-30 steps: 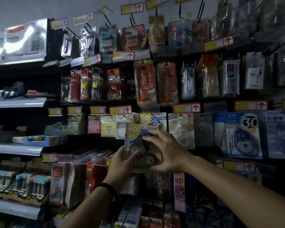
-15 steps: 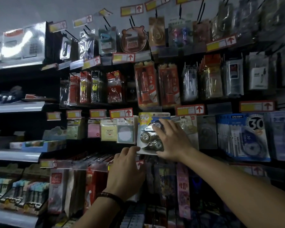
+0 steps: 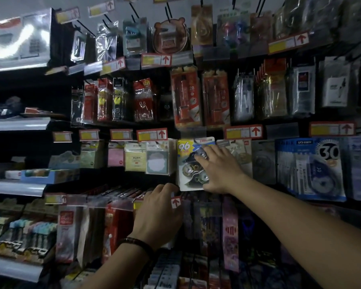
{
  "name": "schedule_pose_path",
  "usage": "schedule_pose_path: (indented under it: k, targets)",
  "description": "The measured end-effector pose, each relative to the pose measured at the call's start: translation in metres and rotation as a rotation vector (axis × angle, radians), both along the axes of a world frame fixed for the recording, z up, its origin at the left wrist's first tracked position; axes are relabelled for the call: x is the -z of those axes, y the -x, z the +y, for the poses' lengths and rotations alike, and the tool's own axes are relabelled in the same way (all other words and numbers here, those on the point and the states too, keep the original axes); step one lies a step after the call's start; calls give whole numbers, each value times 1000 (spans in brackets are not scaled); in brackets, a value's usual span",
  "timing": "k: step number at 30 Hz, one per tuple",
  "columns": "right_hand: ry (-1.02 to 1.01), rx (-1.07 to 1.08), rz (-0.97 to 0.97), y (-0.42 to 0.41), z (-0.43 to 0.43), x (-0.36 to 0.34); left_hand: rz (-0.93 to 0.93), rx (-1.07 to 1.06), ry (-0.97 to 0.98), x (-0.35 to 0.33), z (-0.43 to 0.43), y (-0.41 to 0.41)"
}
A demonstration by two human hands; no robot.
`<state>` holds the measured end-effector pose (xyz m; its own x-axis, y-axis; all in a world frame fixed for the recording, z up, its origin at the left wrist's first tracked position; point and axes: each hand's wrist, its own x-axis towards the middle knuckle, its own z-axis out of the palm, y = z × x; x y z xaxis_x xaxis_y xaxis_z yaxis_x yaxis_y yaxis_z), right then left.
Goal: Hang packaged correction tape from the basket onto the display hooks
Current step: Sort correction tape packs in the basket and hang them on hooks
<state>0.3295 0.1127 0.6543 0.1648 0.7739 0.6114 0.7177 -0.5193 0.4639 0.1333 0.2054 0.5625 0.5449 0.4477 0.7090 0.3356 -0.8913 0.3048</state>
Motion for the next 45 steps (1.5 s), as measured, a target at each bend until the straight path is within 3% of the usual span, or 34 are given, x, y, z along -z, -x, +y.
schedule_pose_path:
  k: [9,17,25,32,39,42,45]
  targets:
    - [-3,24,59,14,6,12,64,5,-2,9,-9,12]
    - [-29,-254,217,48,-52,85,235,24,44,73,-29,45]
    - [148,-345,704,76,-103,292,508,102,244,247,-70,78]
    - [449,-131,1093,96,-134,510,810,106,446,408,-99,103]
    - [405,72,1492,106,-152,691,1013,153,622,526,-107,89]
    - [486,214,1632,104,-167,780,1081,151,730,568,-110,79]
    - [637,380,1724,107,-166,820,1089,110,819,607,-113,73]
